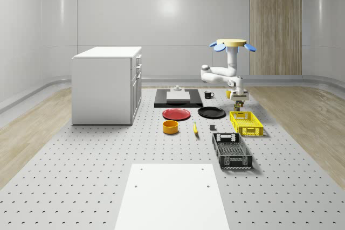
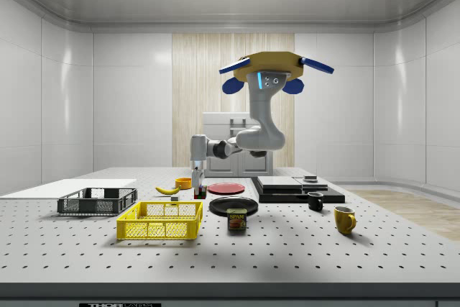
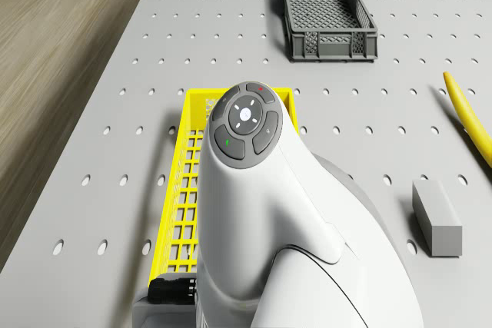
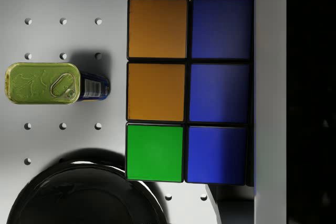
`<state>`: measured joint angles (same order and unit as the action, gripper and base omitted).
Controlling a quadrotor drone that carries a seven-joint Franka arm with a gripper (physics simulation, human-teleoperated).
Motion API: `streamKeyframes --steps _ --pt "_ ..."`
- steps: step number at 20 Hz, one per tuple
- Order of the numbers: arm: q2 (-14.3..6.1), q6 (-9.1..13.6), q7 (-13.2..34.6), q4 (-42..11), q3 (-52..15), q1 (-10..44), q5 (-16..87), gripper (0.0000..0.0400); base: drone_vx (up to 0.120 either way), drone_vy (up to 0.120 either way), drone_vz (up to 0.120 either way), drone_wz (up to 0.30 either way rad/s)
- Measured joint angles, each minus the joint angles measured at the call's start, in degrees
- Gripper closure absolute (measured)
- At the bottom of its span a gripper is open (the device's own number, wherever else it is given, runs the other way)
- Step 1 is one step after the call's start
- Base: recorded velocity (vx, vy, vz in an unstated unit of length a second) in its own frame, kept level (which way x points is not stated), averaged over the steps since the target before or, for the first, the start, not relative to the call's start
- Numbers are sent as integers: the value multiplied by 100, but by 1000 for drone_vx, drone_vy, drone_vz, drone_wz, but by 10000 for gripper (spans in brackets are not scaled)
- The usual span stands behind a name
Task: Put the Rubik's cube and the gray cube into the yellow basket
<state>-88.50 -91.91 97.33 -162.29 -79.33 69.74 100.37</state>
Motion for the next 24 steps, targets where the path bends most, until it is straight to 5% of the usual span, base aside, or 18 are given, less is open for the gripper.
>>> streamKeyframes --steps 17,24 --pt "-89 -83 13 3 -9 18 -36 77 120 0 0 0" --pt "-118 -110 17 4 -12 23 -47 77 11 0 -120 0"
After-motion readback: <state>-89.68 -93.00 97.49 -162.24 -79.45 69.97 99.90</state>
